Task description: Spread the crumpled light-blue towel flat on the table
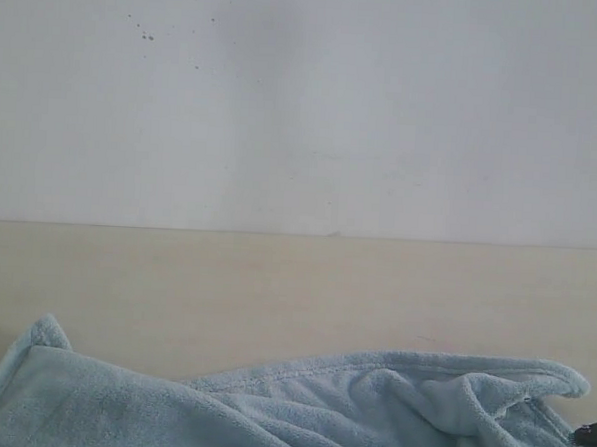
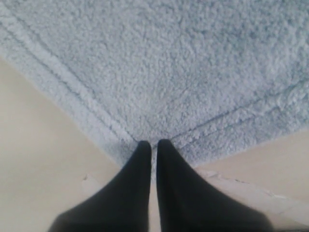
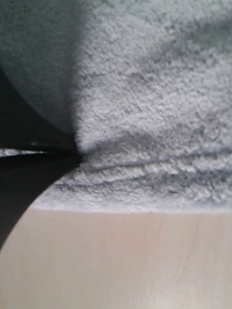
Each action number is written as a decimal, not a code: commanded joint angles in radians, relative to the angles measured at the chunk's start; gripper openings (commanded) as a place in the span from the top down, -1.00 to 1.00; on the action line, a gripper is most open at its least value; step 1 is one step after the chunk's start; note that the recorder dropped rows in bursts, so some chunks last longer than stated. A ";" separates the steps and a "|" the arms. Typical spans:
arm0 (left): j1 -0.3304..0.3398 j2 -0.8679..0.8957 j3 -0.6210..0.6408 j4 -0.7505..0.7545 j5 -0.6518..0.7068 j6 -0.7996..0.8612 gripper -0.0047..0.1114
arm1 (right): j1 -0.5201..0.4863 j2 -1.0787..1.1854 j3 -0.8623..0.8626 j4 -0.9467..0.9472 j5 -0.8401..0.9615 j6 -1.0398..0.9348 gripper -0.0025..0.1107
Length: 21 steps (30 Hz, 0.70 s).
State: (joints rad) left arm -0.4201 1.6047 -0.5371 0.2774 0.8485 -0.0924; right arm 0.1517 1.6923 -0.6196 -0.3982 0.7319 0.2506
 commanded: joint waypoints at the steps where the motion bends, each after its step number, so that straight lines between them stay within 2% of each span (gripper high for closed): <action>1: 0.000 -0.010 0.001 -0.008 0.010 -0.004 0.85 | -0.002 0.015 0.013 -0.192 -0.023 0.157 0.92; 7: 0.000 -0.010 0.001 -0.008 0.015 -0.004 0.85 | -0.031 0.015 0.013 -0.435 -0.033 0.401 0.92; 13: 0.000 -0.010 0.001 -0.008 0.000 -0.004 0.85 | -0.127 0.009 -0.012 -0.374 -0.081 0.422 0.92; 15: 0.000 -0.010 0.001 -0.008 -0.011 -0.004 0.85 | -0.127 -0.035 -0.031 -0.179 -0.192 0.211 0.92; 16: 0.000 -0.010 0.001 -0.008 -0.013 -0.004 0.85 | -0.127 -0.084 -0.031 -0.001 -0.263 0.053 0.92; 19: 0.000 -0.010 0.001 -0.008 -0.013 -0.004 0.85 | -0.127 -0.168 -0.031 0.319 -0.342 -0.251 0.92; 21: 0.000 -0.010 0.001 -0.005 -0.015 -0.004 0.85 | -0.098 -0.206 -0.031 0.592 -0.354 -0.520 0.92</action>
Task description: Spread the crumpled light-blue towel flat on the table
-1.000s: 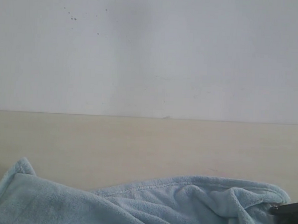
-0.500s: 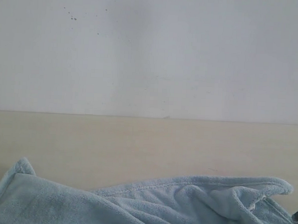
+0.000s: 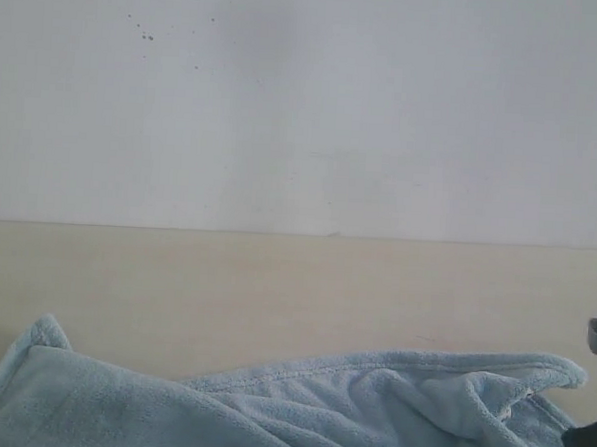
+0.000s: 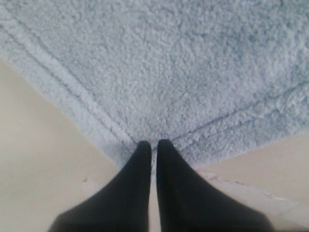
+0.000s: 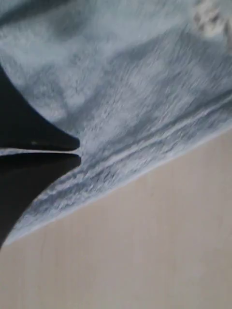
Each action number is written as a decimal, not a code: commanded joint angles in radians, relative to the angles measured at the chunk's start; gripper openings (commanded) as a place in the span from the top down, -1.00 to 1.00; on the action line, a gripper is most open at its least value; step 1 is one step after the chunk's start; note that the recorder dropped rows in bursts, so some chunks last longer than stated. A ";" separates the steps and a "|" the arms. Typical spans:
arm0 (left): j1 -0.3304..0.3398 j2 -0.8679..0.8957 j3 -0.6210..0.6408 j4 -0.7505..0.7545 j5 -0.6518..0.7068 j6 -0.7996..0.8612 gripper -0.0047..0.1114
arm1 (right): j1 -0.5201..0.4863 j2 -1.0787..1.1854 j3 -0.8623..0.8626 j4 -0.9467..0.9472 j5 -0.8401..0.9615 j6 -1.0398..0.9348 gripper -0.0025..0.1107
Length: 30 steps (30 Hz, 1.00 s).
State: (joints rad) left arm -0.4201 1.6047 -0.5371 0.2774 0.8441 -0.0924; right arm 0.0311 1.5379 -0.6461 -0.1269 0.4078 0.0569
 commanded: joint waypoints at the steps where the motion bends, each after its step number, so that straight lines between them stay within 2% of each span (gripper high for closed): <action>1: 0.000 -0.010 0.001 -0.005 -0.013 -0.004 0.85 | 0.050 -0.051 -0.009 0.433 -0.026 -0.446 0.92; 2: 0.000 -0.010 0.001 -0.009 -0.013 -0.004 0.85 | 0.077 -0.049 -0.015 0.521 -0.007 -0.552 0.92; 3: 0.000 -0.010 0.001 -0.024 -0.013 -0.004 0.85 | 0.145 -0.038 -0.034 0.686 0.025 -0.764 0.92; 4: 0.000 -0.010 0.001 -0.047 -0.013 0.012 0.85 | 0.192 -0.027 -0.052 0.757 0.034 -0.851 0.92; 5: 0.000 -0.010 0.001 -0.108 0.001 0.086 0.85 | 0.263 -0.015 -0.084 0.792 0.007 -0.864 0.92; 7: 0.000 -0.010 0.001 -0.243 0.029 0.225 0.85 | 0.333 0.012 -0.129 0.794 -0.022 -0.864 0.92; 9: 0.000 -0.012 -0.013 -0.331 0.044 0.328 0.85 | 0.373 0.045 -0.158 0.794 -0.019 -0.864 0.92; 11: 0.000 -0.036 -0.058 -0.348 0.049 0.355 0.85 | 0.411 0.080 -0.173 0.794 -0.019 -0.864 0.92; 15: 0.000 -0.167 -0.139 -0.259 0.014 0.325 0.85 | 0.470 0.151 -0.173 0.794 -0.019 -0.864 0.92; 20: 0.000 -0.279 -0.210 -0.023 -0.237 0.107 0.85 | 0.478 0.230 -0.173 0.824 0.014 -0.864 0.92; 24: 0.002 -0.251 -0.232 0.118 -0.355 -0.018 0.85 | 0.478 0.245 -0.169 0.824 0.055 -0.866 0.92; 30: 0.002 -0.114 -0.251 0.243 -0.378 -0.069 0.85 | 0.478 0.251 -0.169 0.826 0.142 -0.868 0.92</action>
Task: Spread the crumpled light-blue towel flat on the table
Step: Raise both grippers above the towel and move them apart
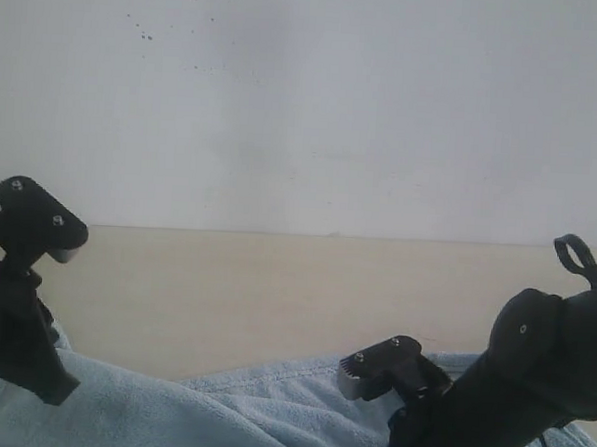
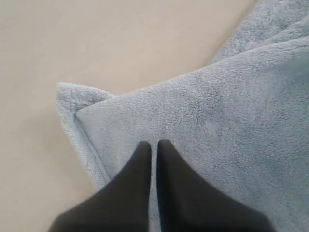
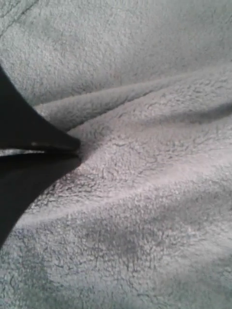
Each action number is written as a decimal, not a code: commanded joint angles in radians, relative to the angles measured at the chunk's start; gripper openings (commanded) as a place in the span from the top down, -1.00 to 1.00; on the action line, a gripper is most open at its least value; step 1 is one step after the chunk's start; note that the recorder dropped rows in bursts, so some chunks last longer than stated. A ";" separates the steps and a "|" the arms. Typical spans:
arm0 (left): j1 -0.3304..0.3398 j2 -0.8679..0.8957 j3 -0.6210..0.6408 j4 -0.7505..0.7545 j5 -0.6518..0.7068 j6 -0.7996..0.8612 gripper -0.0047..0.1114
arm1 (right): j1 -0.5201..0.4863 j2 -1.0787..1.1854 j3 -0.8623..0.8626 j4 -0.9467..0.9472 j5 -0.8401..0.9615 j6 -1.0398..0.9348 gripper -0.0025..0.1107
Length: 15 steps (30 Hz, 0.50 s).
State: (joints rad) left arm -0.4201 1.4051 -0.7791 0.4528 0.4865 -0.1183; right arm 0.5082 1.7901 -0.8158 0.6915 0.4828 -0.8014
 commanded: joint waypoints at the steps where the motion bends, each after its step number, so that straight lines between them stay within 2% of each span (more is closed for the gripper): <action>1: 0.002 0.105 -0.009 0.076 -0.025 -0.057 0.85 | 0.001 -0.001 0.001 0.008 0.087 -0.012 0.92; 9: 0.003 0.207 -0.009 0.260 -0.091 -0.284 0.85 | 0.001 -0.001 0.001 0.009 0.195 -0.020 0.92; 12: 0.003 0.207 -0.009 0.440 -0.083 -0.435 0.85 | 0.001 -0.001 0.001 0.009 0.220 -0.042 0.92; 15: 0.011 0.207 -0.009 0.694 -0.053 -0.670 0.85 | 0.001 -0.001 0.001 0.012 0.220 -0.046 0.92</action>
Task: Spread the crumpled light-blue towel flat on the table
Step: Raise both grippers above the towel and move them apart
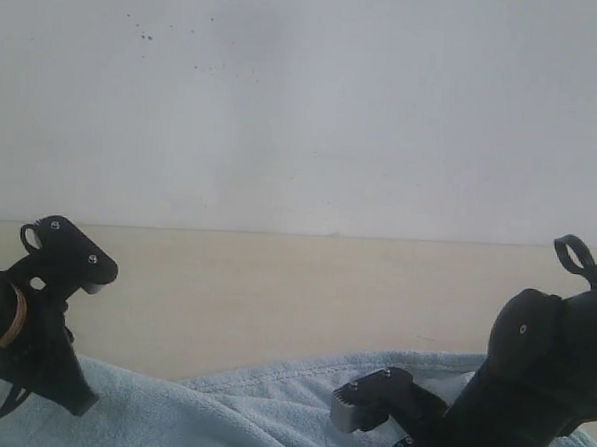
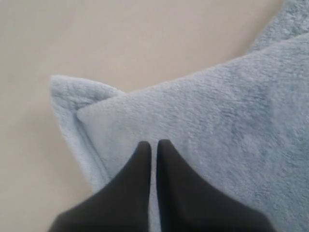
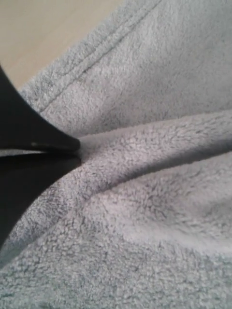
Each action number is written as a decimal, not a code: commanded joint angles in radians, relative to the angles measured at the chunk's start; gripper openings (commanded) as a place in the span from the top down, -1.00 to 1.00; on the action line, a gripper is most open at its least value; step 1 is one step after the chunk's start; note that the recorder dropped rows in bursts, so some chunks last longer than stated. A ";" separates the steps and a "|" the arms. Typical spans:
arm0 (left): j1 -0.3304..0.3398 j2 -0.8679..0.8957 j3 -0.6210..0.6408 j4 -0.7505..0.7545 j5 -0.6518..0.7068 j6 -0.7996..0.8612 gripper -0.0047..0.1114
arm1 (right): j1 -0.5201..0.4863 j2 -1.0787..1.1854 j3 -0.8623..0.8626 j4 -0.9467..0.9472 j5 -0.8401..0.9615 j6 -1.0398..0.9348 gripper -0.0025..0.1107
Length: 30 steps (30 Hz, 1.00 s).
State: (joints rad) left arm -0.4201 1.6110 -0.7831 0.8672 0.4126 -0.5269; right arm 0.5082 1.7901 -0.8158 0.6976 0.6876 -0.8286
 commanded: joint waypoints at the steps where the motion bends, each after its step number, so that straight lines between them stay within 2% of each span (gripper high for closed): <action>1: 0.018 0.001 -0.005 0.351 0.027 -0.333 0.85 | 0.001 -0.001 0.001 0.006 0.016 -0.019 0.92; 3: 0.045 0.004 -0.005 0.440 0.022 -0.431 0.85 | 0.001 -0.001 0.001 0.007 0.016 -0.028 0.92; 5: 0.075 0.020 -0.009 0.450 0.012 -0.465 0.85 | 0.001 -0.001 0.001 0.007 0.016 -0.036 0.92; 15: 0.159 0.156 -0.030 0.459 -0.132 -0.473 0.85 | 0.001 -0.068 -0.046 0.067 -0.017 -0.094 0.92; 22: 0.189 0.241 -0.087 0.459 -0.154 -0.474 0.85 | 0.001 -0.106 -0.098 0.217 0.008 -0.188 0.92; 30: 0.229 0.348 -0.171 0.505 -0.152 -0.476 0.85 | 0.001 -0.106 -0.103 0.269 0.022 -0.248 0.92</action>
State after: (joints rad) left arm -0.2077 1.9264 -0.9237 1.3606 0.2643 -0.9909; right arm 0.5082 1.6928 -0.9147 0.9541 0.6938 -1.0585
